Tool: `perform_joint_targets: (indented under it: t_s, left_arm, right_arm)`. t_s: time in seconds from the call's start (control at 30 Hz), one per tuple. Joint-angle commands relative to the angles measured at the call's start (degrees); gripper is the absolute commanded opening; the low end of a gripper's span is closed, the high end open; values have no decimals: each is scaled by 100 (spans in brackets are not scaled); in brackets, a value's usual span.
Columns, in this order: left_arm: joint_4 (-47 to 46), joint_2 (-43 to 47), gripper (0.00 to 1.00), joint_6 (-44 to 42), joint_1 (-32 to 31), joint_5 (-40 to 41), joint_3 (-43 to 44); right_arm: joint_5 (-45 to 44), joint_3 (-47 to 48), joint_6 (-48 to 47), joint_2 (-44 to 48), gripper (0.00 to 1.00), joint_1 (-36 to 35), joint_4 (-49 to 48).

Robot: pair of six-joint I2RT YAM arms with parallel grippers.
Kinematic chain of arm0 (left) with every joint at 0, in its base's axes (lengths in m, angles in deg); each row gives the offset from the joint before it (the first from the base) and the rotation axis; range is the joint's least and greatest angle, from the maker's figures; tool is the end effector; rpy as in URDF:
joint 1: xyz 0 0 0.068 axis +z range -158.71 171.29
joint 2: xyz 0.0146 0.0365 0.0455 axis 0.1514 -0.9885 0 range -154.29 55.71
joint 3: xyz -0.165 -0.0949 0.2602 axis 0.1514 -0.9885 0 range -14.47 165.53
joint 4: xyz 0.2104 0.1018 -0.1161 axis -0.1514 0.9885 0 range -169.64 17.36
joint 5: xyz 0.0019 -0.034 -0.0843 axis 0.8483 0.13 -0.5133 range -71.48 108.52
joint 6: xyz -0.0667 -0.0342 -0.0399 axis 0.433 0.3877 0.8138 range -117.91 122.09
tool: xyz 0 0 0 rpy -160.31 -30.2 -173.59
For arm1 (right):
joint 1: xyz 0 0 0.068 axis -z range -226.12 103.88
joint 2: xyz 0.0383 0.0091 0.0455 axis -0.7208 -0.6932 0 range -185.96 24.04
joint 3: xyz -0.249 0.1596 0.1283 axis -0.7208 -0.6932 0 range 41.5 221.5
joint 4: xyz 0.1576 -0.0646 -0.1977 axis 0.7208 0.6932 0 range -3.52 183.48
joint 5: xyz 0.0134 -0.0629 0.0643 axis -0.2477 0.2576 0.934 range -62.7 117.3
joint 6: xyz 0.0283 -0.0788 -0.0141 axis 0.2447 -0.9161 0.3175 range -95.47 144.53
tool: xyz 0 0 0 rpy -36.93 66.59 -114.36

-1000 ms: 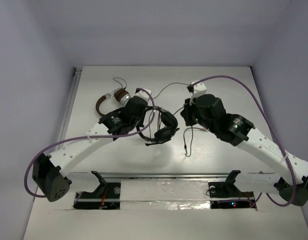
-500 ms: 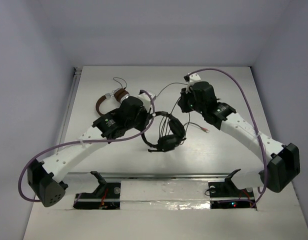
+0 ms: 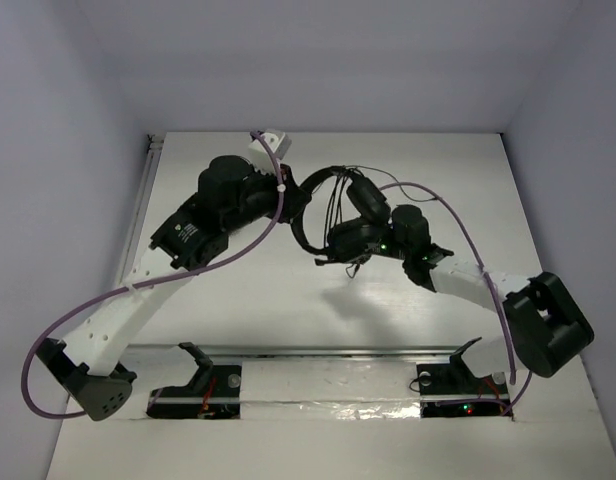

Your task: Wrap the headphones

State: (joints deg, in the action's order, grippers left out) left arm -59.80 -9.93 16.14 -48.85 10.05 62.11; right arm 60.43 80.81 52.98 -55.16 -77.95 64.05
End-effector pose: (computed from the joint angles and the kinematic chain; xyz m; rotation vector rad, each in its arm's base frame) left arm 0.1952 -0.1791 0.4827 0.5154 1.7206 -0.8167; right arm 0.2480 0.2019 0.2712 -0.4899 1.9644 1.2376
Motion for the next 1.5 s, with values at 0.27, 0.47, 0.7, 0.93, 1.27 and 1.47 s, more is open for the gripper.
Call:
perform_joint_targets:
  t_s: [0.27, 0.47, 0.7, 0.93, 1.27, 1.47]
  left_arm:
    - [-1315, -115, 0, 1442, 805, 141, 613]
    - [-1412, -317, 0, 1601, 937, 1442, 508]
    - [-1429, -528, 0, 1435, 991, 3377, -10]
    - [-1351, -1011, 0, 1488, 938, 4028, -520]
    - [-710, -1494, 0, 1478, 534, 4934, -793]
    - [-613, -1460, 0, 1180, 16, 4724, -1109]
  right_arm:
    - [600, -784, 1259, -684, 17, -506, -2810]
    - [-226, -1127, 1444, -738, 12, -1570, -2284]
    - [-1053, -1146, 1568, 201, 0, -2642, -19]
    - [-1730, 565, 970, 1222, 0, -3417, 3400]
    - [-1749, 2993, 65, 1250, 0, -3567, 5566]
    - [-2774, 3346, -330, 1284, 0, -3567, 5890]
